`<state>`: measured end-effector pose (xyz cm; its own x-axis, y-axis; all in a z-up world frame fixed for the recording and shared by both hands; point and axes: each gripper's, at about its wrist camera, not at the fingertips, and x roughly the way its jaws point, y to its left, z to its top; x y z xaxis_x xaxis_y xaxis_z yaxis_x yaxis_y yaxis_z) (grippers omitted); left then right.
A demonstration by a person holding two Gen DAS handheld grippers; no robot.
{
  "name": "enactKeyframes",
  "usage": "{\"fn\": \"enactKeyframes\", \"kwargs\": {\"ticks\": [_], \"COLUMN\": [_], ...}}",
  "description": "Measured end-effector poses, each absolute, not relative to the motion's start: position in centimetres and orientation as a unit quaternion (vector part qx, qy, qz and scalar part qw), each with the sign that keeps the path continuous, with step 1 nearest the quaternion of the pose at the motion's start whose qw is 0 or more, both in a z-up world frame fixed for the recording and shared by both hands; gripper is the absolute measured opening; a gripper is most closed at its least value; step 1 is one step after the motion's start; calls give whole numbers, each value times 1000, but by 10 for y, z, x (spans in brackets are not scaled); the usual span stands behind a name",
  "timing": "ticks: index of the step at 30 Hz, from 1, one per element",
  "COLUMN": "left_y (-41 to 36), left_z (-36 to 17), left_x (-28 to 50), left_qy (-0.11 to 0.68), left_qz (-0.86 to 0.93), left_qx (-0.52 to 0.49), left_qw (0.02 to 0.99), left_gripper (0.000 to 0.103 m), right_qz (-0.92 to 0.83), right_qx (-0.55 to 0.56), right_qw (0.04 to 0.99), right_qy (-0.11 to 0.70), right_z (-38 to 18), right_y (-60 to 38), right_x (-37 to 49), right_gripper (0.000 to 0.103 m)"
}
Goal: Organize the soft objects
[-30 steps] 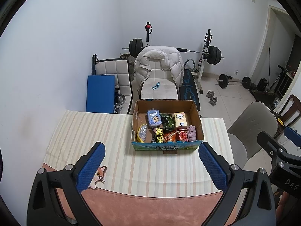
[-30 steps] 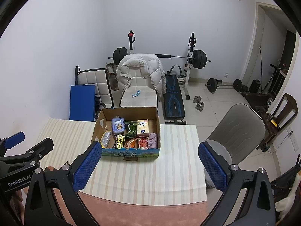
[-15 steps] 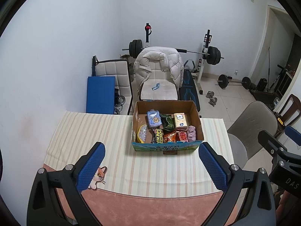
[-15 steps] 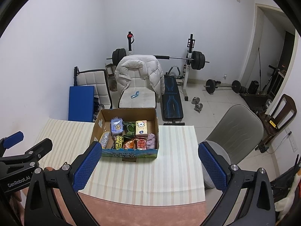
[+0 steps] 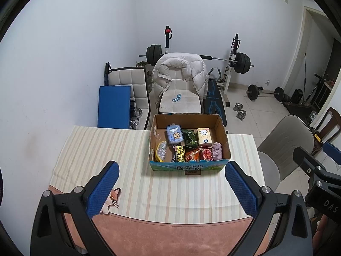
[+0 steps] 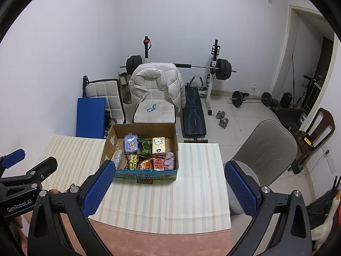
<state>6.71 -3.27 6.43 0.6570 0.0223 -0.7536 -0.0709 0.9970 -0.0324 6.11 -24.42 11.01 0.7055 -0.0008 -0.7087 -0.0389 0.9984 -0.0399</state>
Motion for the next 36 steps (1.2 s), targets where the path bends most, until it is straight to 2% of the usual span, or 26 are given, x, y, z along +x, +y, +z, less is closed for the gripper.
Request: {"fn": "enactKeyframes", "kwargs": {"ticks": [36], "left_y": [-30], "left_z": [57], "left_x": [69], "left_qy": [416], "left_qz": [26], "left_qx": [-23], "left_qw": [909], "left_gripper": [102], "right_qz": [3], "right_qx": [-24], "right_qw": [923], "right_qy": [384], "right_z": [103], "right_y": [-256], "right_x": [62], "right_gripper": [103]}}
